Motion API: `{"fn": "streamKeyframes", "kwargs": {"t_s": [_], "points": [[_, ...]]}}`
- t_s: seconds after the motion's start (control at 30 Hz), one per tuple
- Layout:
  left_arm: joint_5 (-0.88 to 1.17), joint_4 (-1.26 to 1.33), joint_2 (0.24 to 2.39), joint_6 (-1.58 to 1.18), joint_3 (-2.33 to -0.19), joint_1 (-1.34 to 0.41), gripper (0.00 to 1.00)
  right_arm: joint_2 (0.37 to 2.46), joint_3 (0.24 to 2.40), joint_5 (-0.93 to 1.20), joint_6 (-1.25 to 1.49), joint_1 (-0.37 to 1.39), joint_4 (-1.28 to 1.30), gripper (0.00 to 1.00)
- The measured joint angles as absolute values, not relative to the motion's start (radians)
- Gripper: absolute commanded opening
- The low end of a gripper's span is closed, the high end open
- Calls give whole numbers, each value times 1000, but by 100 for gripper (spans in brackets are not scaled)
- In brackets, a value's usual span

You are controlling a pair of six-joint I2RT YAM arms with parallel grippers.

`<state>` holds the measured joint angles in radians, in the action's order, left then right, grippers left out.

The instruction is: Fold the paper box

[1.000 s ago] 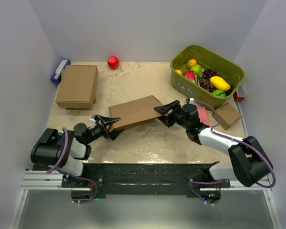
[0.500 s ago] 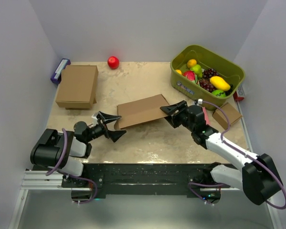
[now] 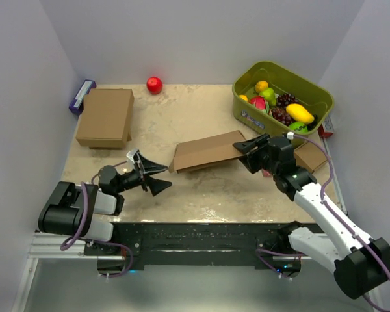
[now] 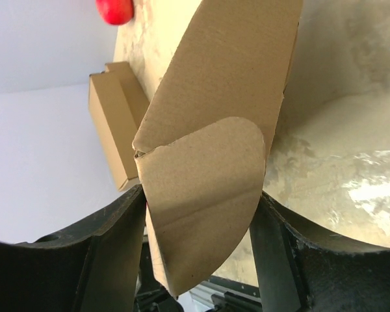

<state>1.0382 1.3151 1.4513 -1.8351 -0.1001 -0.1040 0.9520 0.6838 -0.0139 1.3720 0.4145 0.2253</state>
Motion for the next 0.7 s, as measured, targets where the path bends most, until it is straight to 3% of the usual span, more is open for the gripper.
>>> {"fn": "streamKeyframes", "kwargs": {"t_s": [0.2,0.7], "points": [[1062,1256,1382,-1591,-128,-95,100,942,792,0,1343,344,419,31],[849,416,1063,-778,-421,-79,100,1061,1005,122,1333,281,734,31]]}}
